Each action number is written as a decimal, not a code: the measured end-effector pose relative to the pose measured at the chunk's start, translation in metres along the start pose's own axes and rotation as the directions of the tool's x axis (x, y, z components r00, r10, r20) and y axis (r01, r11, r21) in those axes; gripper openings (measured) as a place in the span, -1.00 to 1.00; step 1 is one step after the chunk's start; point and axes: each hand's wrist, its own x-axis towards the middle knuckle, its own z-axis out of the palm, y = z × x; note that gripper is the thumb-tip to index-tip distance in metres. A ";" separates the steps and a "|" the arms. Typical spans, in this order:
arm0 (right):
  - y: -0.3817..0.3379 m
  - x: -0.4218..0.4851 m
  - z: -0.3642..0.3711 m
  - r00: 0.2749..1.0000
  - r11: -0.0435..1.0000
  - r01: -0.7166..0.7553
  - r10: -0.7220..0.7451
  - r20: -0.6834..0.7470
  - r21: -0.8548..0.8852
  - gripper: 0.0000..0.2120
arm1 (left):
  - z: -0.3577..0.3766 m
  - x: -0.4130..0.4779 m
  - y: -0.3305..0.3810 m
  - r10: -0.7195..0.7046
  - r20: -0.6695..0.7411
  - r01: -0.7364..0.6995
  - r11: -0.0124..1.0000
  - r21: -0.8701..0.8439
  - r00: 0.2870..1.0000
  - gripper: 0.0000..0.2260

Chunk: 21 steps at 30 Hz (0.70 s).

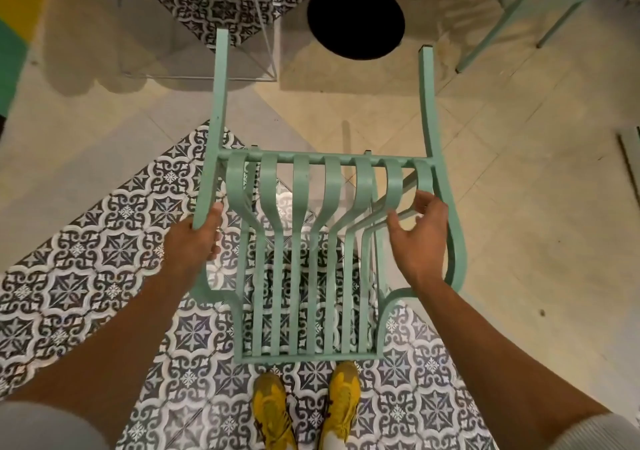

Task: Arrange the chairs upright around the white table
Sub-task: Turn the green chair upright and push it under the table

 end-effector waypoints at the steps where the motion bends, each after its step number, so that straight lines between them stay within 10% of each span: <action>1: 0.008 -0.002 -0.011 0.999 0.999 0.032 -0.032 -0.040 -0.010 -0.47 | -0.001 -0.007 -0.006 -0.009 -0.025 0.008 1.000 -0.011 1.000 -0.52; 9: 0.087 -0.020 -0.048 0.840 0.841 -0.502 0.530 -0.116 0.205 -0.28 | 0.012 -0.040 -0.056 -0.090 -0.186 0.064 0.988 -0.142 0.978 -0.30; 13: 0.112 -0.033 -0.034 0.801 0.764 -0.593 0.591 0.093 0.254 -0.11 | 0.018 -0.044 -0.079 -0.102 -0.203 0.060 0.978 -0.200 0.974 -0.29; 21: 0.112 -0.019 -0.027 0.732 0.718 -0.674 0.681 0.022 0.174 0.32 | 0.020 -0.041 -0.077 -0.164 -0.245 0.131 0.981 -0.144 0.956 -0.12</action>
